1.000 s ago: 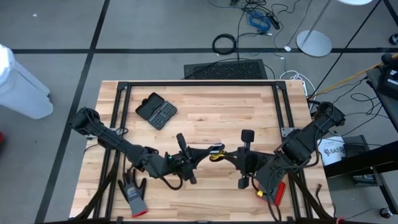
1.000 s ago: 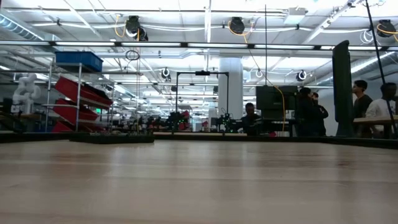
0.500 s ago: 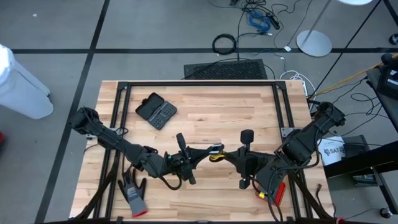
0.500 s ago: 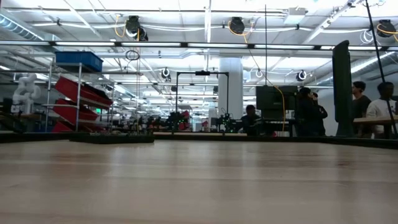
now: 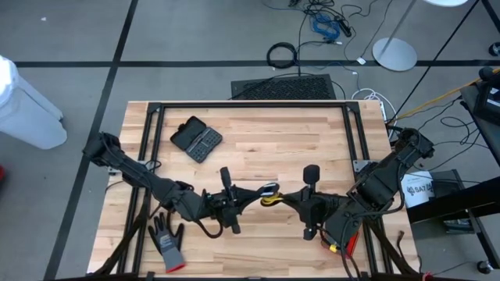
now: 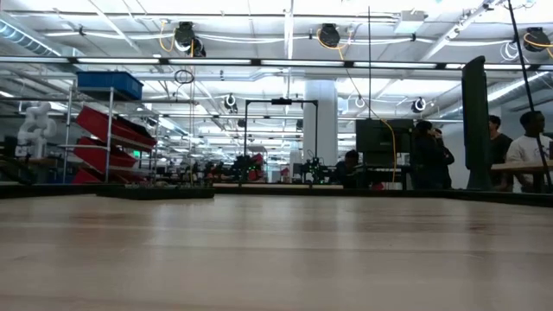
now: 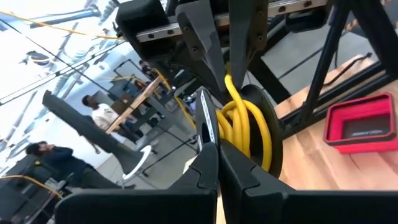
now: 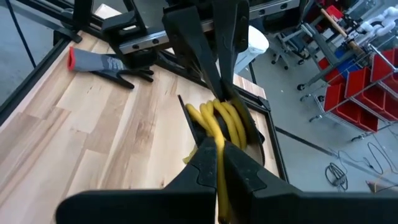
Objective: Coil cords
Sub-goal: Coil the yellow wire onto the spool
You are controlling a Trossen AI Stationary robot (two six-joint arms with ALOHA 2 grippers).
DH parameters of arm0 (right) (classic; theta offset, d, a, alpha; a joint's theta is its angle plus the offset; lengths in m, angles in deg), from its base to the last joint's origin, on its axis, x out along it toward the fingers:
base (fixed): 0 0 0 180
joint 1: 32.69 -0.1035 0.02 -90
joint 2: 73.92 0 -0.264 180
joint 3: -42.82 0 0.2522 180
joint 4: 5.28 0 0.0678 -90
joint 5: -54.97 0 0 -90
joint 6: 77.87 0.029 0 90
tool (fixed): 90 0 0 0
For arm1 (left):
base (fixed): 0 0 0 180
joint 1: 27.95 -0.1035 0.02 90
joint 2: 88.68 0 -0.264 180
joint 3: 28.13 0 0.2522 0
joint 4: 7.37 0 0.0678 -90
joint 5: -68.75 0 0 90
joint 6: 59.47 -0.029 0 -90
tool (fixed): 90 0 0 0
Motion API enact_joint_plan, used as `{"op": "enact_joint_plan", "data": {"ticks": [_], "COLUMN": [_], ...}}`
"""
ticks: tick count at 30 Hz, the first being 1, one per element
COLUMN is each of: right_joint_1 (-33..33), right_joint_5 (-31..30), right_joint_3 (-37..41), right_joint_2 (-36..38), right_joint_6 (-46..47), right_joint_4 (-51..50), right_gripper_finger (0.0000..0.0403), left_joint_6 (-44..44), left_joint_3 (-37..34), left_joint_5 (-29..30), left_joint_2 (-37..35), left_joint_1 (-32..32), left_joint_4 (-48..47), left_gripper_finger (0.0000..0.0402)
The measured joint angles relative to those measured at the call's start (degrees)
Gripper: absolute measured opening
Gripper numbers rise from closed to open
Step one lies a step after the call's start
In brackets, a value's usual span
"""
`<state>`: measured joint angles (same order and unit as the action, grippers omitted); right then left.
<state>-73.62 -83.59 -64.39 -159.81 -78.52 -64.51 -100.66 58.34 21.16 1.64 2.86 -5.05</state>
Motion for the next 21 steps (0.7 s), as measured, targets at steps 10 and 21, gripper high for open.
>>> {"op": "enact_joint_plan", "data": {"ticks": [10, 21], "right_joint_1": [-0.3, -2.3], "right_joint_5": [1.1, 0.9], "right_joint_3": [0.1, 0.1], "right_joint_2": [0.0, 0.0], "right_joint_6": [-2.1, -7.7], "right_joint_4": [-0.2, -0.2], "right_gripper_finger": [0.0, 0.0], "left_joint_6": [0.4, 0.4], "left_joint_3": [0.0, 0.0], "left_joint_5": [-3.4, -7.8], "left_joint_2": [-0.4, -0.4], "left_joint_1": [0.3, 0.3], "left_joint_4": [-2.1, -1.9], "left_gripper_finger": [0.0, 0.0]}}
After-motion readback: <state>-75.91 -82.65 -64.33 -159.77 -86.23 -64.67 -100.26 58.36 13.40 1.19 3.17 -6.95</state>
